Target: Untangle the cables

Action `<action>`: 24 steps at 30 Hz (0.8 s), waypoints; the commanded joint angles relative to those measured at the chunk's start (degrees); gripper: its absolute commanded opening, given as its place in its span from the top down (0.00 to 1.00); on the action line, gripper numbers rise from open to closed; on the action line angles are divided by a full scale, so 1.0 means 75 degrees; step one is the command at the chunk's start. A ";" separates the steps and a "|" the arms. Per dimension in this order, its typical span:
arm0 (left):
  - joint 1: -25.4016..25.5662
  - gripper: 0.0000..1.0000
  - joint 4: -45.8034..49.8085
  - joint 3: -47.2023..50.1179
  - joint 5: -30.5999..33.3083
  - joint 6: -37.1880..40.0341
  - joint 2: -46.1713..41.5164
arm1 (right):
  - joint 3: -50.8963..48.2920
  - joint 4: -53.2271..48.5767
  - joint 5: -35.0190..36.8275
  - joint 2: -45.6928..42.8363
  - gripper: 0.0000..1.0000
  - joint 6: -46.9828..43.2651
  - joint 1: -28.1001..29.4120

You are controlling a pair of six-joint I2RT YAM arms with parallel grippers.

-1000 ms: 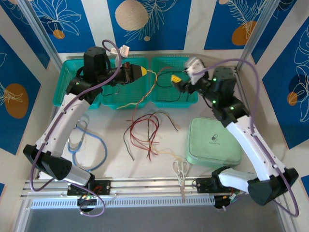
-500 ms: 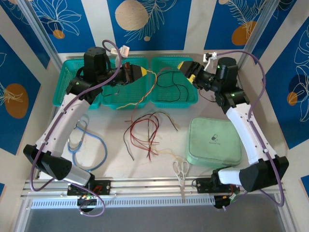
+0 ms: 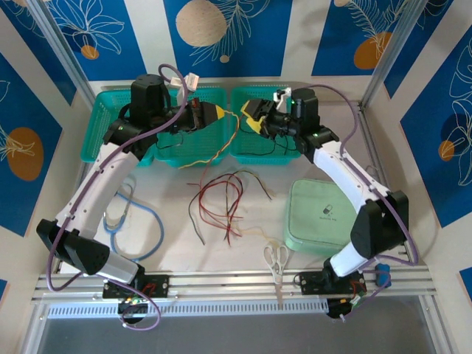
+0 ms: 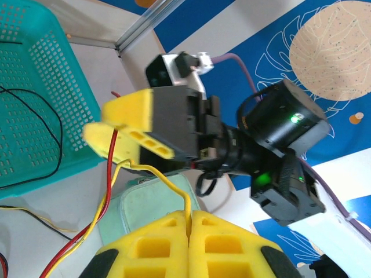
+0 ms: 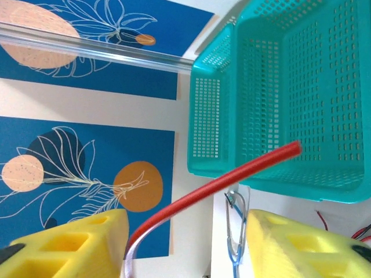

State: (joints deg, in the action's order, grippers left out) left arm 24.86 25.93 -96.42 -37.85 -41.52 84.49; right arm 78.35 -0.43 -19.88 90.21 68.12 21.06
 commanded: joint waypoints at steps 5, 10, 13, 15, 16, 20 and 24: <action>-0.0069 1.00 -0.0162 0.0130 -0.0016 0.0119 -0.0173 | 0.0487 0.0538 -0.0295 0.0215 0.66 0.0105 0.0132; -0.0112 1.00 -0.0136 0.0143 0.0001 0.0167 -0.0140 | 0.0355 0.0313 0.0036 -0.0041 0.95 -0.0099 0.0148; -0.0180 1.00 -0.0003 0.0178 0.0088 0.0268 -0.0132 | 0.0391 0.0203 0.0096 -0.0224 1.00 -0.0208 0.0089; -0.0241 1.00 -0.0036 0.0339 0.0132 0.0294 -0.0144 | 0.0556 0.0084 0.0049 -0.0312 1.00 -0.0341 0.0020; -0.0284 1.00 -0.0093 0.0484 0.0146 0.0300 -0.0164 | 0.0639 0.0048 0.0039 -0.0370 1.00 -0.0405 -0.0028; -0.0368 1.00 -0.0411 0.1174 0.0181 0.0229 -0.0238 | 0.0891 -0.0007 0.0165 -0.0682 1.00 -0.0571 -0.0329; -0.0384 1.00 -0.0543 0.1676 0.0182 0.0211 -0.0261 | 0.1241 -0.0033 0.0253 -0.0957 1.00 -0.0650 -0.0649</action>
State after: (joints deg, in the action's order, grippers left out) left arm 22.46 22.63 -86.11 -37.01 -40.42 83.53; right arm 83.53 -1.41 -19.22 86.65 64.88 17.61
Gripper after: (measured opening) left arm 0.052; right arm 0.049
